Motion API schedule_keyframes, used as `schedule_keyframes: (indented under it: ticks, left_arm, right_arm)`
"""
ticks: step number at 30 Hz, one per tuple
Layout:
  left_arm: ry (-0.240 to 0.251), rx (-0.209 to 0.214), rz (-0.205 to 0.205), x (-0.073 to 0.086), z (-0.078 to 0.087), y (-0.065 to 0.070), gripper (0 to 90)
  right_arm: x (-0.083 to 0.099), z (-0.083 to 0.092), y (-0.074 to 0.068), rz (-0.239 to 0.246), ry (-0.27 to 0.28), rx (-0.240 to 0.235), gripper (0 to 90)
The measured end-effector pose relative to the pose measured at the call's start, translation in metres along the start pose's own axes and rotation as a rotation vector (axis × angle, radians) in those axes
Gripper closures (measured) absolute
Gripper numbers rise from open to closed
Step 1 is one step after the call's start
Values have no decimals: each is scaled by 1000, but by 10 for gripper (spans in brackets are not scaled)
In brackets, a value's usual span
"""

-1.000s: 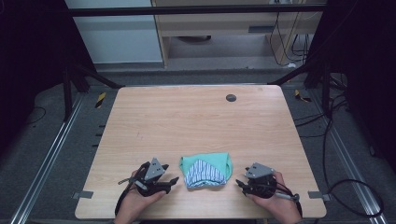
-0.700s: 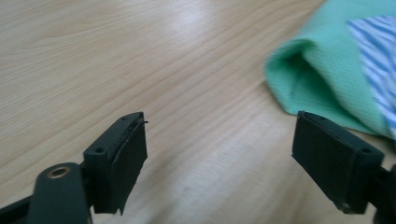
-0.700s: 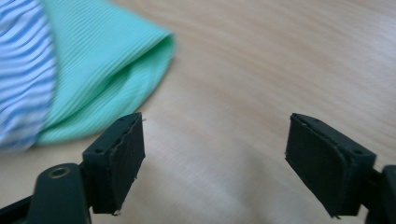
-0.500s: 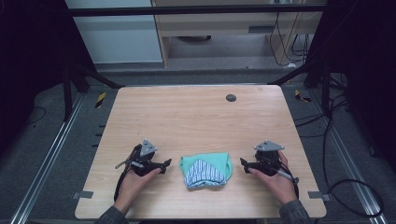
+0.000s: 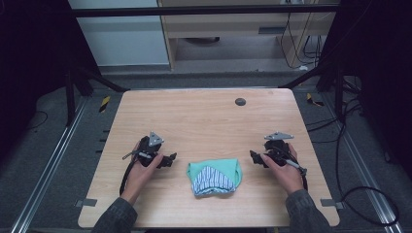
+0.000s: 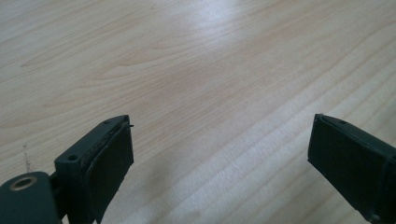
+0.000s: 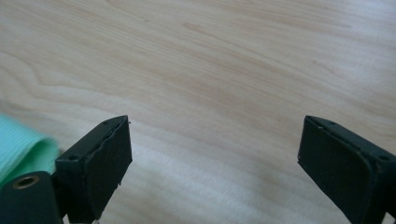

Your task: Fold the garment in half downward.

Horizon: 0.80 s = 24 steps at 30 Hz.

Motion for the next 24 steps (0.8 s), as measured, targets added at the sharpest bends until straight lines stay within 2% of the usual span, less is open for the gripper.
schedule_keyframes:
  ticks: [2,7,12,17,18,20,24]
  left_arm:
    - [1,-2,12,1,-3,-2,69]
    - [-24,-4,23,7,-8,-7,69]
    - [-26,6,74,13,-13,-13,69]
    - [-41,8,83,14,-15,-14,72]
    - [-41,8,83,14,-15,-14,72]
    - [-57,19,79,15,-16,-13,56]
    - [-64,13,85,16,-16,-12,27]
  right_arm:
    - [-4,-4,2,-18,12,12,113]
    - [-6,-15,6,-69,5,30,111]
    - [-5,-23,10,-109,13,56,111]
    - [1,-31,12,-149,3,77,100]
    - [1,-31,12,-149,3,77,100]
    - [3,-35,10,-110,3,121,61]
    - [4,-35,8,-153,-7,146,25]
Point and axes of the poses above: each handheld gripper's, and its own axes: z roughly backward along the jaws, x roughly out of its underside, y roughly to its right, the point moved 5 cm from there along -z, roughly forward along the jaws, and after that the axes turned 9 degrees about -z, right-handed, at the moved point
